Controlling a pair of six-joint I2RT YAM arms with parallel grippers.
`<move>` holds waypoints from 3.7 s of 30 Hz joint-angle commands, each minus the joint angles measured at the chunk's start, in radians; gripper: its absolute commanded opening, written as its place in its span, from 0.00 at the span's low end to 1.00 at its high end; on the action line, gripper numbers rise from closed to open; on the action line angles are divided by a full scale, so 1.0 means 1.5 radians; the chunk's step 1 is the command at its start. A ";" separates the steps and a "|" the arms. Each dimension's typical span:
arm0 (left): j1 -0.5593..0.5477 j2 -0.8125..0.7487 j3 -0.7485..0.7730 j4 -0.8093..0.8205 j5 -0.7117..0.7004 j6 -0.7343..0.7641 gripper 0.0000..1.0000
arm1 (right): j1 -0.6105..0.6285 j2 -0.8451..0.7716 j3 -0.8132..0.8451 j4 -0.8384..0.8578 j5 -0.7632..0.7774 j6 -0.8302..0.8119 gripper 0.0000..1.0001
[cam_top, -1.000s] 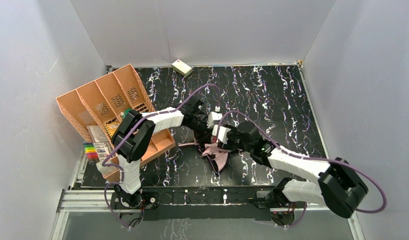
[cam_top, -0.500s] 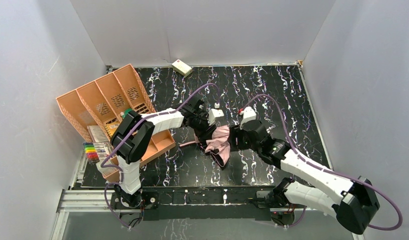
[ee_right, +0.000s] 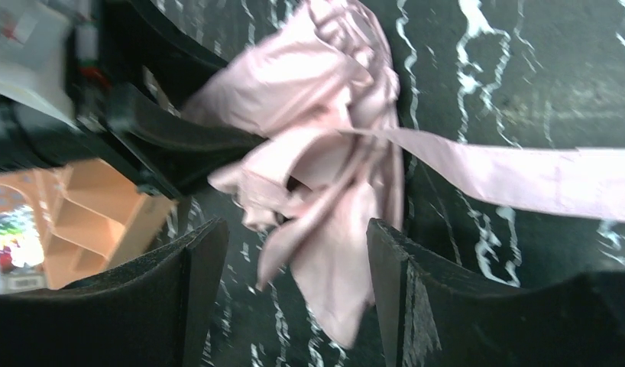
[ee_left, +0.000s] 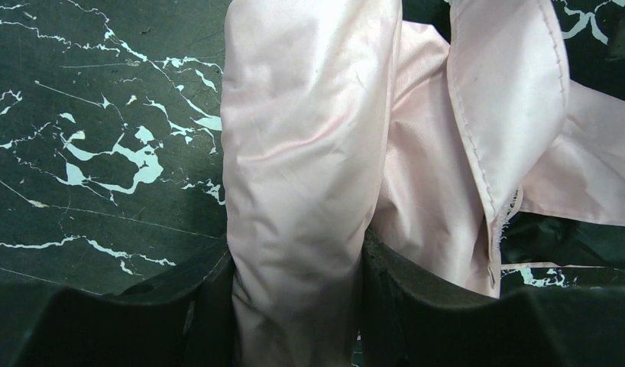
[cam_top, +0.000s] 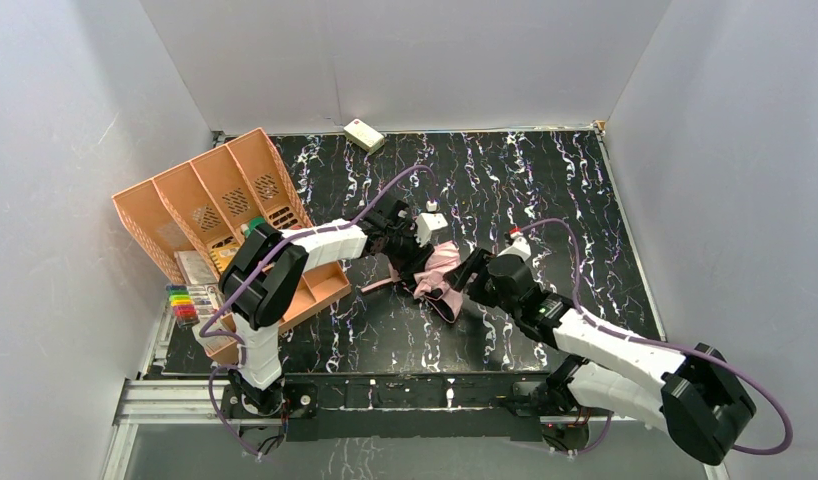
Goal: Put away the umbrella
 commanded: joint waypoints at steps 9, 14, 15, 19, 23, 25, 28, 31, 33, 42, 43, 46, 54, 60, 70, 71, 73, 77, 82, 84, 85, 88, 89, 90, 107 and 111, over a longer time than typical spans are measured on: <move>-0.006 0.007 -0.027 -0.046 -0.091 0.013 0.00 | -0.081 0.103 -0.001 0.238 -0.032 0.079 0.71; -0.006 0.009 -0.023 -0.051 -0.092 0.015 0.00 | -0.102 0.130 0.005 0.273 -0.058 0.081 0.66; -0.006 0.011 -0.022 -0.052 -0.092 0.015 0.00 | -0.106 0.137 0.010 0.274 -0.065 0.081 0.66; -0.006 0.014 -0.018 -0.056 -0.090 0.016 0.00 | -0.116 0.165 0.022 0.274 -0.096 0.090 0.64; -0.006 0.015 -0.018 -0.059 -0.090 0.018 0.00 | -0.118 0.193 0.028 0.277 -0.114 0.097 0.60; -0.005 0.015 -0.019 -0.061 -0.091 0.019 0.00 | -0.119 0.200 0.030 0.277 -0.114 0.095 0.58; -0.006 0.014 -0.022 -0.062 -0.092 0.021 0.00 | -0.123 0.206 0.031 0.288 -0.103 0.082 0.49; -0.006 0.012 -0.023 -0.061 -0.093 0.021 0.00 | -0.131 0.212 0.030 0.314 -0.099 0.057 0.37; -0.005 0.013 -0.023 -0.061 -0.097 0.022 0.00 | -0.135 0.211 0.026 0.352 -0.104 0.031 0.27; -0.005 0.013 -0.027 -0.058 -0.117 0.032 0.00 | -0.153 0.133 -0.027 0.469 -0.163 -0.056 0.00; -0.005 0.013 -0.027 -0.057 -0.121 0.034 0.00 | -0.160 0.121 -0.032 0.476 -0.185 -0.065 0.00; -0.005 0.012 -0.028 -0.055 -0.130 0.039 0.00 | -0.175 0.086 -0.043 0.477 -0.255 -0.103 0.00; 0.001 0.015 -0.023 -0.054 -0.137 0.044 0.00 | -0.242 -0.013 -0.045 0.395 -0.464 -0.157 0.00; 0.008 0.013 -0.022 -0.058 -0.137 0.049 0.00 | -0.288 -0.004 -0.014 0.375 -0.649 -0.181 0.00; 0.021 0.012 -0.021 -0.056 -0.146 0.056 0.00 | -0.307 -0.022 0.100 0.124 -0.813 -0.360 0.00; 0.021 0.014 -0.018 -0.058 -0.147 0.058 0.00 | -0.307 -0.020 0.109 0.085 -0.818 -0.384 0.00; 0.021 0.021 -0.007 -0.059 -0.150 0.062 0.00 | -0.307 -0.009 0.118 0.022 -0.836 -0.421 0.00; 0.021 0.035 0.016 -0.061 -0.162 0.070 0.00 | -0.306 0.035 0.111 -0.074 -0.875 -0.456 0.00; 0.021 0.048 0.036 -0.060 -0.196 0.091 0.00 | -0.300 0.064 0.136 -0.258 -0.794 -0.523 0.00; 0.021 0.052 0.039 -0.056 -0.208 0.096 0.00 | -0.296 0.076 0.141 -0.290 -0.764 -0.508 0.00; 0.021 0.053 0.040 -0.052 -0.213 0.098 0.00 | -0.293 0.086 0.142 -0.300 -0.748 -0.495 0.00; 0.021 0.060 0.049 -0.049 -0.227 0.102 0.00 | -0.274 0.121 0.154 -0.351 -0.706 -0.490 0.00; 0.021 0.061 0.050 -0.048 -0.230 0.105 0.00 | -0.267 0.127 0.156 -0.359 -0.695 -0.485 0.00; 0.021 0.062 0.050 -0.045 -0.234 0.109 0.00 | -0.258 0.131 0.159 -0.371 -0.680 -0.480 0.00; 0.022 0.077 0.057 0.024 -0.290 0.155 0.00 | -0.200 0.089 0.149 -0.453 -0.563 -0.439 0.00; 0.022 0.089 0.071 0.026 -0.290 0.156 0.00 | -0.175 0.078 0.145 -0.452 -0.552 -0.425 0.05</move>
